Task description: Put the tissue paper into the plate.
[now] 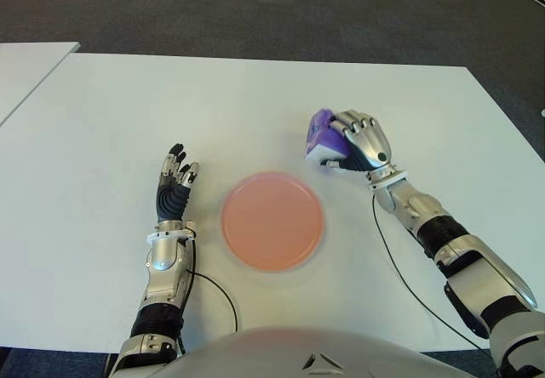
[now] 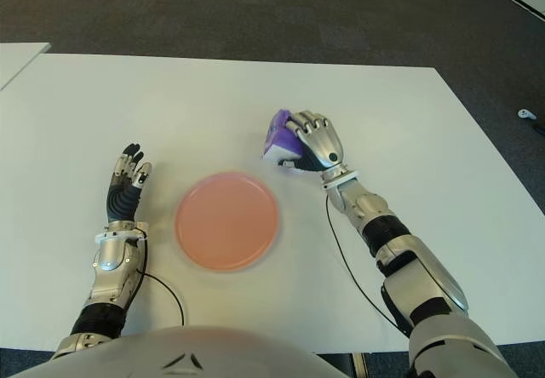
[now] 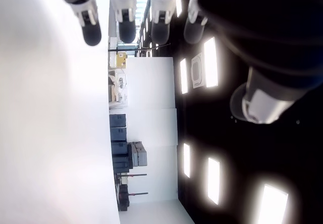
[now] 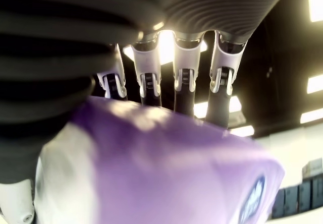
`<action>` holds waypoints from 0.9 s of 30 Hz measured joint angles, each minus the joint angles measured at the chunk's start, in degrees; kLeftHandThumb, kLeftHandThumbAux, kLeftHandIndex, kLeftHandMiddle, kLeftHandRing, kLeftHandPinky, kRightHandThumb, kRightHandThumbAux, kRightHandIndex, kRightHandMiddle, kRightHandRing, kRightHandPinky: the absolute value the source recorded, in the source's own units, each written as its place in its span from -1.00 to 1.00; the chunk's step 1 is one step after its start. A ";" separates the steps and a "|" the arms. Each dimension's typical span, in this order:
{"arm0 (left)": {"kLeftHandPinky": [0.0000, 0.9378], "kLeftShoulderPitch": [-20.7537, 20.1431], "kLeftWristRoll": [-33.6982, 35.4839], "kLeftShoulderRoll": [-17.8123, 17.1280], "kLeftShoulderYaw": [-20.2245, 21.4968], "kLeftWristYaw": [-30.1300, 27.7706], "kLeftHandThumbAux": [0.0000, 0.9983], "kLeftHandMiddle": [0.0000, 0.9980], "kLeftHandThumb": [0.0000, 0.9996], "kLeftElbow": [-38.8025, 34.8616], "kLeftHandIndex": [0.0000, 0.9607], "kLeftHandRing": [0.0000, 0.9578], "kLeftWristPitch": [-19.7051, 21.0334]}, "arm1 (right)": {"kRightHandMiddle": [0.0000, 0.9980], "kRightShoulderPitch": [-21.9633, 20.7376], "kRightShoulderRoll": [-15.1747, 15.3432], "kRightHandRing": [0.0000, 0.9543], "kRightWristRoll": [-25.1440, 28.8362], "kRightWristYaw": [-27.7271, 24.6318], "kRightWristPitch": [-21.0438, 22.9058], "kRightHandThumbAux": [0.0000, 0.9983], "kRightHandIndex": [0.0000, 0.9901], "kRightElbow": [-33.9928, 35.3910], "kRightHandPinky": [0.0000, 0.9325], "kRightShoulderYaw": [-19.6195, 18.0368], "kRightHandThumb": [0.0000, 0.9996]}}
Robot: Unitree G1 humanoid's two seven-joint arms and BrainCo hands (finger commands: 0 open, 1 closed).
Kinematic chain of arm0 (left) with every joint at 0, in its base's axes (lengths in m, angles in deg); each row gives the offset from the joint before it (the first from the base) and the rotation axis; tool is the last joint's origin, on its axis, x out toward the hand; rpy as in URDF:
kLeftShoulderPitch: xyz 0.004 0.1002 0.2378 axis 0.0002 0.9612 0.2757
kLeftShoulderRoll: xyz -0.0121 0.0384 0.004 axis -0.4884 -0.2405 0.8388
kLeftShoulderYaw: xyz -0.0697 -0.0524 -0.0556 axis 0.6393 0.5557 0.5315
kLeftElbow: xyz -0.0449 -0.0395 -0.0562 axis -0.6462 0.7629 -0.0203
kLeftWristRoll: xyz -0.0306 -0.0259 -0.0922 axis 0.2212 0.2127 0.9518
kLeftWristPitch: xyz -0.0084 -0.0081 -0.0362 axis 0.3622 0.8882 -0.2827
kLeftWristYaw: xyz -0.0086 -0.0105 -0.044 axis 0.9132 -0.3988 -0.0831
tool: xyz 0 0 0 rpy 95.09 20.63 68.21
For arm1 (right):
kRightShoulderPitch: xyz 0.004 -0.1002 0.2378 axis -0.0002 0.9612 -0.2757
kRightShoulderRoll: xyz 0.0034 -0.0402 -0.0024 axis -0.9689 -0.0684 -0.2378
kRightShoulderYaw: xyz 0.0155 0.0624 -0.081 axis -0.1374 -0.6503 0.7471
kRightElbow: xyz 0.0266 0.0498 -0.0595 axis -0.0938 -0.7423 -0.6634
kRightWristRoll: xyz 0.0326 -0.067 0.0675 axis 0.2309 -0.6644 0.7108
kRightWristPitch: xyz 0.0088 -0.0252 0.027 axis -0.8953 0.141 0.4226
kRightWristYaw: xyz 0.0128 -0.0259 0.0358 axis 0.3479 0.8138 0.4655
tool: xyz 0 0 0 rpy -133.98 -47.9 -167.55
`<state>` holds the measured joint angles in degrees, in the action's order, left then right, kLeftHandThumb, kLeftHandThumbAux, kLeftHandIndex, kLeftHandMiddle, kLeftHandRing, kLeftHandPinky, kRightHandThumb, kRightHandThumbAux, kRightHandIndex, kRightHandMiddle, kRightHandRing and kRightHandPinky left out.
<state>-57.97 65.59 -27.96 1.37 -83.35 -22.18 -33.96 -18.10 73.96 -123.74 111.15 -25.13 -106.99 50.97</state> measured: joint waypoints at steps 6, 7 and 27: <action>-1.00 0.00 0.03 -0.15 0.02 0.00 0.01 -1.00 -1.00 0.00 -1.00 -1.00 0.00 | 0.08 -0.15 0.03 0.81 0.82 -2.35 1.15 0.35 -0.18 3.95 0.80 -4.99 0.72; -1.00 0.01 0.03 -0.21 0.03 0.00 0.01 -1.00 -1.00 0.00 -1.00 -1.00 0.00 | 0.08 -0.17 0.03 0.81 0.91 -2.79 1.37 0.35 -0.18 4.56 0.80 -5.58 0.72; -1.00 -0.11 0.04 -0.54 0.03 0.00 0.02 -1.00 -1.00 0.04 -1.00 -1.00 0.03 | 0.08 0.35 -1.53 0.79 -0.51 -10.66 4.50 0.35 -0.18 24.75 0.79 -14.04 0.72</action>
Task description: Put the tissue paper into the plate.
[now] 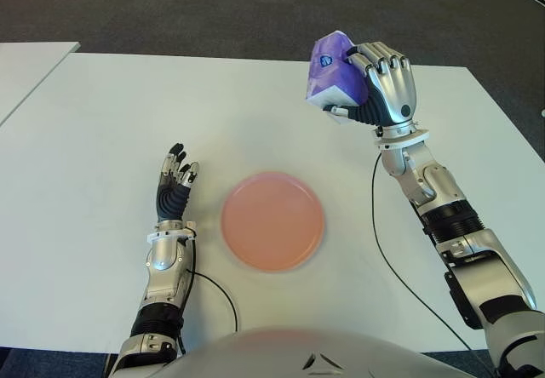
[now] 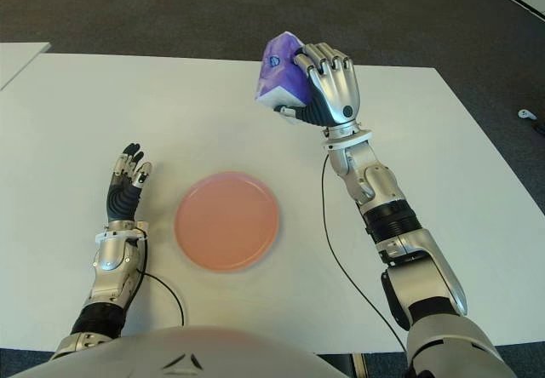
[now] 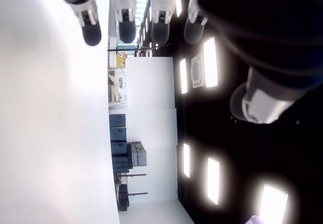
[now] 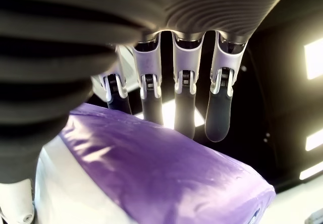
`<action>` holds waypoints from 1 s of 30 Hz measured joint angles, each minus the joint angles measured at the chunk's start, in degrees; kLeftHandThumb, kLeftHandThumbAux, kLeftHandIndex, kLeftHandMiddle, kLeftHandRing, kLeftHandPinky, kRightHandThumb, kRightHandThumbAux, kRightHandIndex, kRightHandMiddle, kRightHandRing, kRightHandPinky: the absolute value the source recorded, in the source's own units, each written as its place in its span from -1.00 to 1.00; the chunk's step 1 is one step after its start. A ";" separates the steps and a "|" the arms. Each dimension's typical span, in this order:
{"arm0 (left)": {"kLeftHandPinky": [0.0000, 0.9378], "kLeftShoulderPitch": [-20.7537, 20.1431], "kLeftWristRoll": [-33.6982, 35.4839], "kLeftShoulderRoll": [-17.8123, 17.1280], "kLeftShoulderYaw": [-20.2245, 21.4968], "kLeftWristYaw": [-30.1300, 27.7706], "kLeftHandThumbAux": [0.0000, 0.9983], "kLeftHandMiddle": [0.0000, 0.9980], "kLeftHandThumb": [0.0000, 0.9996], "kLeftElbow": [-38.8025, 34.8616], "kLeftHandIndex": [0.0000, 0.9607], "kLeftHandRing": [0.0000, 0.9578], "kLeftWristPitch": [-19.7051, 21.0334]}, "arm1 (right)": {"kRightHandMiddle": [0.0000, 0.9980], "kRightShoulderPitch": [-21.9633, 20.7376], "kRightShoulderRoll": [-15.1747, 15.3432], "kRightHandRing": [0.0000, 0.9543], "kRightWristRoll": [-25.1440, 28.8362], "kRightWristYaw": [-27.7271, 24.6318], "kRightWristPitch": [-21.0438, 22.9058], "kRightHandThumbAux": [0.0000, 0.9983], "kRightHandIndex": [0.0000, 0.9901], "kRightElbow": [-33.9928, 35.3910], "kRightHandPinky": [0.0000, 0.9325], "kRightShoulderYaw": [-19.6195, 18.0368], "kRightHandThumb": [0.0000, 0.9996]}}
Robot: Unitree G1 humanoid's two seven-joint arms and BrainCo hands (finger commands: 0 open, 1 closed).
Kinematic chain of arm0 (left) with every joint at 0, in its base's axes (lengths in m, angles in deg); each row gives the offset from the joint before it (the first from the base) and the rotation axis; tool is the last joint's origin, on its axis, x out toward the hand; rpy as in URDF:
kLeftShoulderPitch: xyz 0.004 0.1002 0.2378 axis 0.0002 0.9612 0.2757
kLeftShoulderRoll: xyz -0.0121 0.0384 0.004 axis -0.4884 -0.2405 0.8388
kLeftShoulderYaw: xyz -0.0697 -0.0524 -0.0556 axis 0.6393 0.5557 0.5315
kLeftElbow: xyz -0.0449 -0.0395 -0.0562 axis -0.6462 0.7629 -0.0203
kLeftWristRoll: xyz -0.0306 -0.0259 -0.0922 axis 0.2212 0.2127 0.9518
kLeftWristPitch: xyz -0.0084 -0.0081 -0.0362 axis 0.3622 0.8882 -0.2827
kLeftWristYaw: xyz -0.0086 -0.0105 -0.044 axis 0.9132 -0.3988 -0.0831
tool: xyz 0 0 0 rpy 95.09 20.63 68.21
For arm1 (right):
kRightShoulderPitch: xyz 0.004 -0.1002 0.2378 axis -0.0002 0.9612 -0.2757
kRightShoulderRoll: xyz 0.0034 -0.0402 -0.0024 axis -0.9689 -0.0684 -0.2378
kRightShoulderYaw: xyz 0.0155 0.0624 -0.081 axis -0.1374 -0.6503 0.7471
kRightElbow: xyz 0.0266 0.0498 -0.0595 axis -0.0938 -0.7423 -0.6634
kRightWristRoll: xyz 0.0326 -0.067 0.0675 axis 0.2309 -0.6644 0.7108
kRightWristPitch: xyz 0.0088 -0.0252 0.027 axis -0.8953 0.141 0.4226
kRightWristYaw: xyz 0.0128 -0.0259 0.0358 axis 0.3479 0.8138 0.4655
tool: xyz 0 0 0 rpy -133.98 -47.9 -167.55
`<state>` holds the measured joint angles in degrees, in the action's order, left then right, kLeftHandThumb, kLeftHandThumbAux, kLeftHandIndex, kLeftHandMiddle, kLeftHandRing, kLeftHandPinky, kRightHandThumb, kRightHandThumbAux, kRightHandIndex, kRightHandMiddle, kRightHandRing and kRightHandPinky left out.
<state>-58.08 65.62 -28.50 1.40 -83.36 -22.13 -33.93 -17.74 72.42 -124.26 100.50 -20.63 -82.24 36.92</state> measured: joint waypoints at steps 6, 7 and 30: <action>-1.00 0.00 0.00 0.05 -0.02 0.00 0.02 -1.00 -1.00 -0.03 -1.00 -1.00 0.30 | 0.09 4.90 -1.10 0.79 -2.82 -4.65 2.44 0.35 -0.18 12.04 0.81 -0.33 0.72; -1.00 0.00 0.00 0.08 -0.03 0.00 0.02 -1.00 -1.00 -0.03 -1.00 -1.00 0.34 | 0.09 5.70 -1.29 0.79 -3.10 -5.43 2.41 0.35 -0.18 13.58 0.81 -0.31 0.72; -1.00 -0.08 -0.02 0.47 -0.09 0.03 0.03 -1.00 -1.00 -0.06 -1.00 -1.00 0.40 | 0.08 17.67 -3.96 0.75 3.11 -13.70 -19.94 0.36 -0.20 18.47 0.79 4.01 0.71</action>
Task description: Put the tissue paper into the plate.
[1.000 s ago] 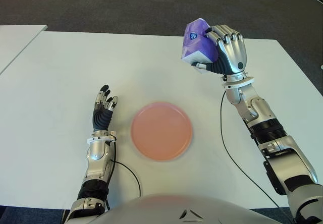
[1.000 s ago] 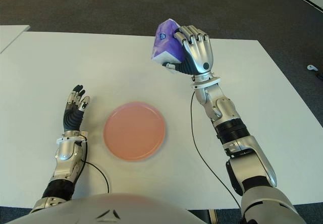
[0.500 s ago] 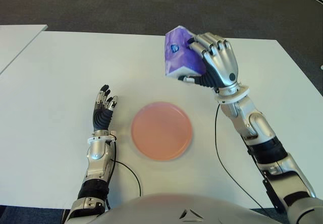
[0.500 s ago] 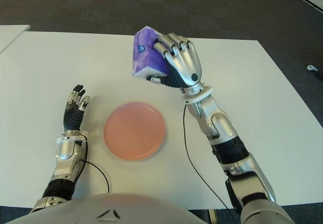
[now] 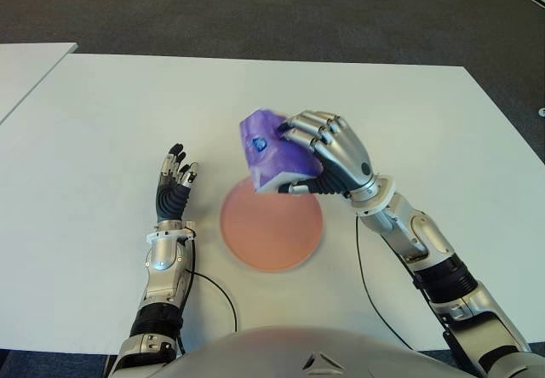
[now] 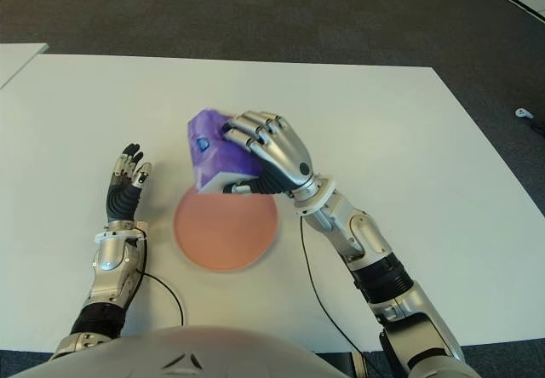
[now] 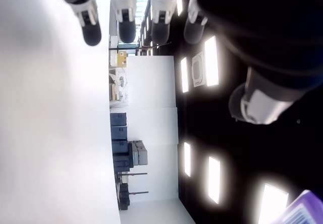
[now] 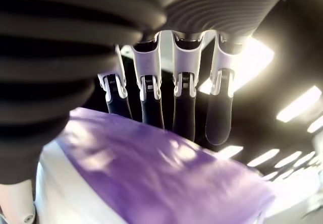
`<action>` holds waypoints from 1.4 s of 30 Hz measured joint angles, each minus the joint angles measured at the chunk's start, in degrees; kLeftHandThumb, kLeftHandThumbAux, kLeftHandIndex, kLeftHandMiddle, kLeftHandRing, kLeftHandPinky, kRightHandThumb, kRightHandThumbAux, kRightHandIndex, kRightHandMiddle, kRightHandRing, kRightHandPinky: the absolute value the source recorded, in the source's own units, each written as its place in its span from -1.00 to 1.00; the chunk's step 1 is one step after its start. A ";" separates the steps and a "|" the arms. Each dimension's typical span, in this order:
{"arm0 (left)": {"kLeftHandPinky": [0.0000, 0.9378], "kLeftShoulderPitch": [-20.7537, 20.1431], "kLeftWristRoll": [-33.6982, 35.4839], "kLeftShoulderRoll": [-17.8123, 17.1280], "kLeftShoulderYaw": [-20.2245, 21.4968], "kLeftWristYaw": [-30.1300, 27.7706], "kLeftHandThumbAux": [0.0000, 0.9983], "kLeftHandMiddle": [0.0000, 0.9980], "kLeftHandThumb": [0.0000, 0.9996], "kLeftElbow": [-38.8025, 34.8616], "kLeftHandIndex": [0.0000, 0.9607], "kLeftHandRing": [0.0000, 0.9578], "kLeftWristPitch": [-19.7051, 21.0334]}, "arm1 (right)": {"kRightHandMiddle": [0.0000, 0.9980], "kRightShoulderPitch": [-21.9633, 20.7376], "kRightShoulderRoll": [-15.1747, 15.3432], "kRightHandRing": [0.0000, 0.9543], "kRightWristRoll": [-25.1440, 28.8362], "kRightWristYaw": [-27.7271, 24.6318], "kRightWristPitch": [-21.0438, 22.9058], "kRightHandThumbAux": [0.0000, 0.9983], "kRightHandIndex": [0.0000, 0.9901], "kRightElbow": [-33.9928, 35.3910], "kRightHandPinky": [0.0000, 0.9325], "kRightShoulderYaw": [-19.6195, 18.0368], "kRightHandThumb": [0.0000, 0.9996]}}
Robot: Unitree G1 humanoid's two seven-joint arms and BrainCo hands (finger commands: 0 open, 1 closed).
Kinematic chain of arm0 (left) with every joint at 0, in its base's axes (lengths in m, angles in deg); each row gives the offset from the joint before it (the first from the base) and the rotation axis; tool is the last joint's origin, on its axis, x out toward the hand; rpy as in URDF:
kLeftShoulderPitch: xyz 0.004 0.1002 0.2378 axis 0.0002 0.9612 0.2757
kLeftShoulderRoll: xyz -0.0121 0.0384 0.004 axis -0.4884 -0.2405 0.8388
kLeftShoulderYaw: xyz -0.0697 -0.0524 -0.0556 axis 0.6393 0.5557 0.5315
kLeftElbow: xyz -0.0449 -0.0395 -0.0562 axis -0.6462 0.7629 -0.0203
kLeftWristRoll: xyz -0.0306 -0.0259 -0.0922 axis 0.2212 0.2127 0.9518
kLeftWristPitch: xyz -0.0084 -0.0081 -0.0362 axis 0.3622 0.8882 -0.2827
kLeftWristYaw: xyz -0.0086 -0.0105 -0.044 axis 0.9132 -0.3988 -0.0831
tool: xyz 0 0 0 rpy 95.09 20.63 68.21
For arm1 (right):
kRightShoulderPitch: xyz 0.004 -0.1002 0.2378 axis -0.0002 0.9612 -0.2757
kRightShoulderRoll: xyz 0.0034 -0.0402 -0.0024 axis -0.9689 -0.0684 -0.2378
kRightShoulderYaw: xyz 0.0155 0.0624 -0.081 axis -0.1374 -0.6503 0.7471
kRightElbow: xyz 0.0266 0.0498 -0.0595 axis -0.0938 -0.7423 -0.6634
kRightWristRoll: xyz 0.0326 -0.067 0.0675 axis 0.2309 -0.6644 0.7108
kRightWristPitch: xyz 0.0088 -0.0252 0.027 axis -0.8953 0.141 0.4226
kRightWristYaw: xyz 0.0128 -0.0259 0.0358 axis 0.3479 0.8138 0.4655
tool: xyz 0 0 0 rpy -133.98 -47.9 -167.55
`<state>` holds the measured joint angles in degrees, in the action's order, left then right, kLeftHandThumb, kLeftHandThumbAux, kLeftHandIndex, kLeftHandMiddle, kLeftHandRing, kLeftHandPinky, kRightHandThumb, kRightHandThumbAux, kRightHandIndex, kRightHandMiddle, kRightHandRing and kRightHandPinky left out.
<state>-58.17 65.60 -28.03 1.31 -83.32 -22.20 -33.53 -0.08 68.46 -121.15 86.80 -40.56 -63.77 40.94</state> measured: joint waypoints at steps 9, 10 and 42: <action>-1.00 -0.11 0.00 0.04 0.00 0.00 0.05 -1.00 -1.00 0.01 -1.00 -1.00 0.38 | 0.08 1.19 -0.76 0.73 -0.02 -2.85 -5.24 0.36 -0.20 -0.49 0.73 0.50 0.71; -1.00 -0.11 0.00 0.05 0.01 0.00 0.05 -1.00 -1.00 0.02 -1.00 -1.00 0.43 | 0.08 1.32 -0.69 0.73 -0.04 -3.42 -5.58 0.36 -0.20 -0.50 0.73 0.49 0.71; -1.00 -0.13 -0.04 0.06 0.01 0.38 0.04 -1.00 -1.00 0.08 -1.00 -1.00 0.40 | 0.09 2.86 -0.16 0.71 -10.68 -5.29 -5.27 0.36 -0.19 -8.49 0.75 4.23 0.71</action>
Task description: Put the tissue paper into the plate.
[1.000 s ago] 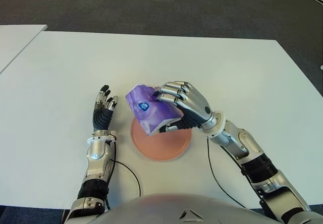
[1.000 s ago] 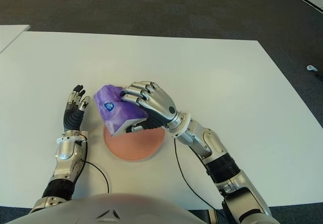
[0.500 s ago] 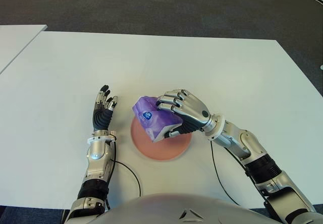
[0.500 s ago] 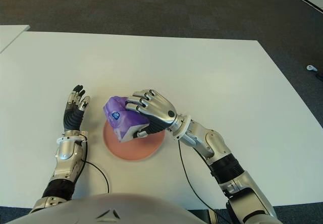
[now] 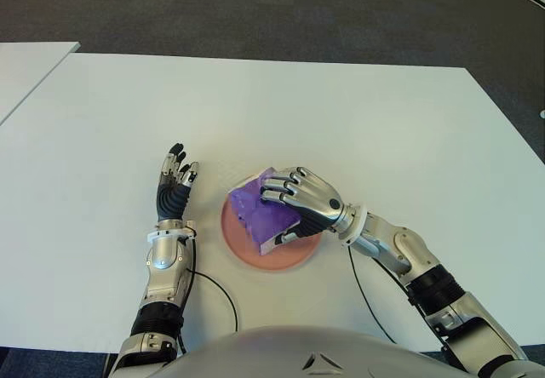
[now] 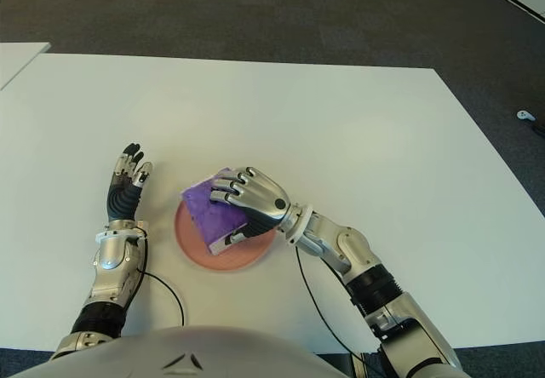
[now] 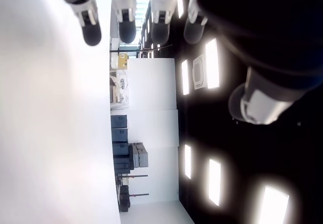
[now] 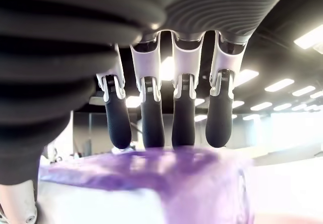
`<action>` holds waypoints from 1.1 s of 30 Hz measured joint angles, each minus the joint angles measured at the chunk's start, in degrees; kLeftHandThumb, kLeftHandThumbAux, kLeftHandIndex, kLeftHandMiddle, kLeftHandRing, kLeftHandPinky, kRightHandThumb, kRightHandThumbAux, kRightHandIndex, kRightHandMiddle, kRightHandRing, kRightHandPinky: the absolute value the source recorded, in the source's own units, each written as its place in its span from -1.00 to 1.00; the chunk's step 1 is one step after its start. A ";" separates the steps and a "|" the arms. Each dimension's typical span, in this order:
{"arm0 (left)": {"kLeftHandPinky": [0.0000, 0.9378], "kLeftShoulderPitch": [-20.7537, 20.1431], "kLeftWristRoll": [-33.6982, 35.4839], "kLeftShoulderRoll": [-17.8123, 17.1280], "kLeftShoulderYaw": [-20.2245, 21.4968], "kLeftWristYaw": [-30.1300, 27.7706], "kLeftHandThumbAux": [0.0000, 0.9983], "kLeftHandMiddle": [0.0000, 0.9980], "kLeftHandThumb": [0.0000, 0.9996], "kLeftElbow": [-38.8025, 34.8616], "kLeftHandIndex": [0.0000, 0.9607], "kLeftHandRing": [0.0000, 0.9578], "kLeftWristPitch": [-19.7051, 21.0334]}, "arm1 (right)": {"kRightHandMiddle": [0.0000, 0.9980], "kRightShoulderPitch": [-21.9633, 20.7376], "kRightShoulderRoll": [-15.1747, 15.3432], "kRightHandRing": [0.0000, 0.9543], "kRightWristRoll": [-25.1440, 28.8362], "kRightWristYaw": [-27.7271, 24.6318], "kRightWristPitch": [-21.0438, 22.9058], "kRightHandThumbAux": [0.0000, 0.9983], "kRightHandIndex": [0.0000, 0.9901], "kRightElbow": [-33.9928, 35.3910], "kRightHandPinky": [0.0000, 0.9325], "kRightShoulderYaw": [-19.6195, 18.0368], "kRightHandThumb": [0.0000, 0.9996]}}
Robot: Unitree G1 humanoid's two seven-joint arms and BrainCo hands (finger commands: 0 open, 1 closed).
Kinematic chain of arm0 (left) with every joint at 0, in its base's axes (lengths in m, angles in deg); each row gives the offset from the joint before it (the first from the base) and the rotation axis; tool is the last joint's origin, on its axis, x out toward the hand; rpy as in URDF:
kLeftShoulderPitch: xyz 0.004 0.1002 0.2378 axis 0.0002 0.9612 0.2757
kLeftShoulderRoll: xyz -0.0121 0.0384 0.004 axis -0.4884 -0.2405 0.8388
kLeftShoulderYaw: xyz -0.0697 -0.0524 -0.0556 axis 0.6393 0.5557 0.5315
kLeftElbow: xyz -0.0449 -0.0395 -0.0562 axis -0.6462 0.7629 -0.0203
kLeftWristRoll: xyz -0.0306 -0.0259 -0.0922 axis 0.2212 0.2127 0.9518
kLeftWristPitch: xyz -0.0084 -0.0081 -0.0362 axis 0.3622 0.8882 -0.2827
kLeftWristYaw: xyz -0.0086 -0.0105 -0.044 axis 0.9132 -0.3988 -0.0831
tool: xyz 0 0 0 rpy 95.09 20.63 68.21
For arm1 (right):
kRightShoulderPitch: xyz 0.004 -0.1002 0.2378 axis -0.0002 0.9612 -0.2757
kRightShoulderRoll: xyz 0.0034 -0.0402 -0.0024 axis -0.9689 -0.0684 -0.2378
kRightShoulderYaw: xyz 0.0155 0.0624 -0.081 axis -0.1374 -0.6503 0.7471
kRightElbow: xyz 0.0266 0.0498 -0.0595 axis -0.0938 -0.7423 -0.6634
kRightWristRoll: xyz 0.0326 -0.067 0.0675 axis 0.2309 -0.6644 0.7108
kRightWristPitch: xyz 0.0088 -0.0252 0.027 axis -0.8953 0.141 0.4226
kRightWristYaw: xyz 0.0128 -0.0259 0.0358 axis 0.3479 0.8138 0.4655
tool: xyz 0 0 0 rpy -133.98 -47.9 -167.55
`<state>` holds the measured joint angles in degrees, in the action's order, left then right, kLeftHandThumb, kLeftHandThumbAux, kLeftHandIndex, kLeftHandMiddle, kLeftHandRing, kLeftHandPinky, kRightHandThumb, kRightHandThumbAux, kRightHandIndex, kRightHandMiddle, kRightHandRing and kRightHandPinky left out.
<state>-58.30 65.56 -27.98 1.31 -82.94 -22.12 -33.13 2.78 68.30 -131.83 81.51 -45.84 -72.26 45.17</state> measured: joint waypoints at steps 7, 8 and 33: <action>-1.00 0.05 0.00 -0.04 -0.01 0.00 0.04 -1.00 -1.00 -0.02 -1.00 -1.00 0.00 | 0.09 0.02 -0.22 0.72 0.94 -0.61 0.19 0.36 -0.19 -0.78 0.75 0.36 0.71; -1.00 0.06 0.00 -0.05 -0.01 0.00 0.04 -1.00 -1.00 -0.03 -1.00 -1.00 0.00 | 0.09 0.04 -0.24 0.71 1.41 -1.07 0.28 0.36 -0.19 -0.78 0.74 0.35 0.71; -1.00 0.24 0.05 -0.14 0.01 -0.02 0.04 -1.00 -1.00 -0.25 -1.00 -1.00 0.07 | -0.90 2.44 2.60 -0.92 8.49 -16.85 3.77 -0.12 -0.93 7.16 -0.95 -1.89 -0.67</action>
<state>-58.06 65.62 -28.11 1.32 -82.96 -22.37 -33.06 5.23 70.90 -123.35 64.65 -42.07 -65.09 43.28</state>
